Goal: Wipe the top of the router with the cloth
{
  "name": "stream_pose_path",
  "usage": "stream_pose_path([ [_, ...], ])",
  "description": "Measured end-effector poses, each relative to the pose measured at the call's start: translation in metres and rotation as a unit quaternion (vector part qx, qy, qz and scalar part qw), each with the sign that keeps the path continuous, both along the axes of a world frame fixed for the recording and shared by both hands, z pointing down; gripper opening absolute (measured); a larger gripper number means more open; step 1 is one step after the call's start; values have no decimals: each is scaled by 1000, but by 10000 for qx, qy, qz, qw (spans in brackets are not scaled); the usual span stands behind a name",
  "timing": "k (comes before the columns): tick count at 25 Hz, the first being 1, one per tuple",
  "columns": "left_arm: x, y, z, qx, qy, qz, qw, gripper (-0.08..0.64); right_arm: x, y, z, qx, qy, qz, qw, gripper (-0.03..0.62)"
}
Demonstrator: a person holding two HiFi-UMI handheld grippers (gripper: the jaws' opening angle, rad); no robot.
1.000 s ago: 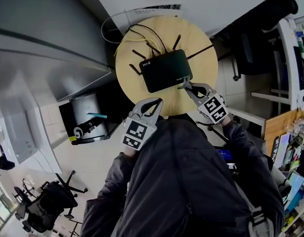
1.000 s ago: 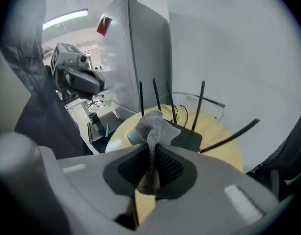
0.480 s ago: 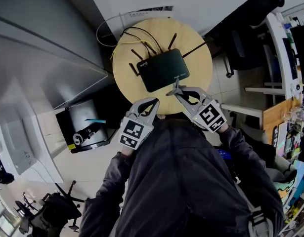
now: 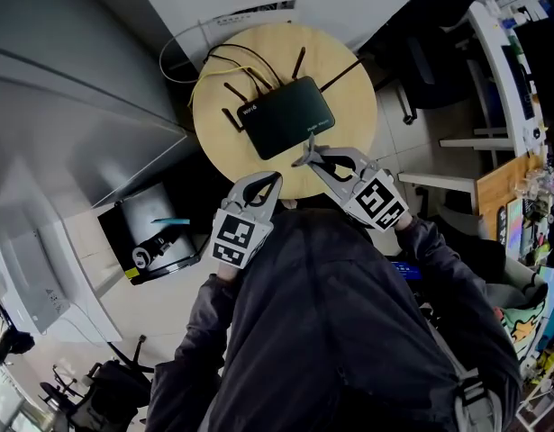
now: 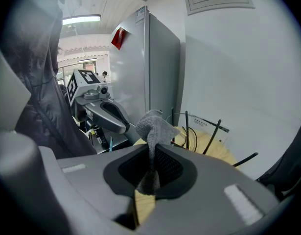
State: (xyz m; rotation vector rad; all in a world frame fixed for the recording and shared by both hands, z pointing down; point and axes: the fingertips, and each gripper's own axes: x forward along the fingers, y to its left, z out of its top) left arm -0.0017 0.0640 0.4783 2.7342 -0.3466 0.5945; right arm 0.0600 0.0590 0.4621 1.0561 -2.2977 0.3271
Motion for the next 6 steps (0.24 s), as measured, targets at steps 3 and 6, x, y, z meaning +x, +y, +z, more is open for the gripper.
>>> stream_pose_path([
  [3,0,0,0,27,7,-29,10000,0,0,0,-1,20,1,-9,10000,28],
  [6,0,1,1,38,7,-60,10000,0,0,0,-2,42,8,-23,10000,28],
])
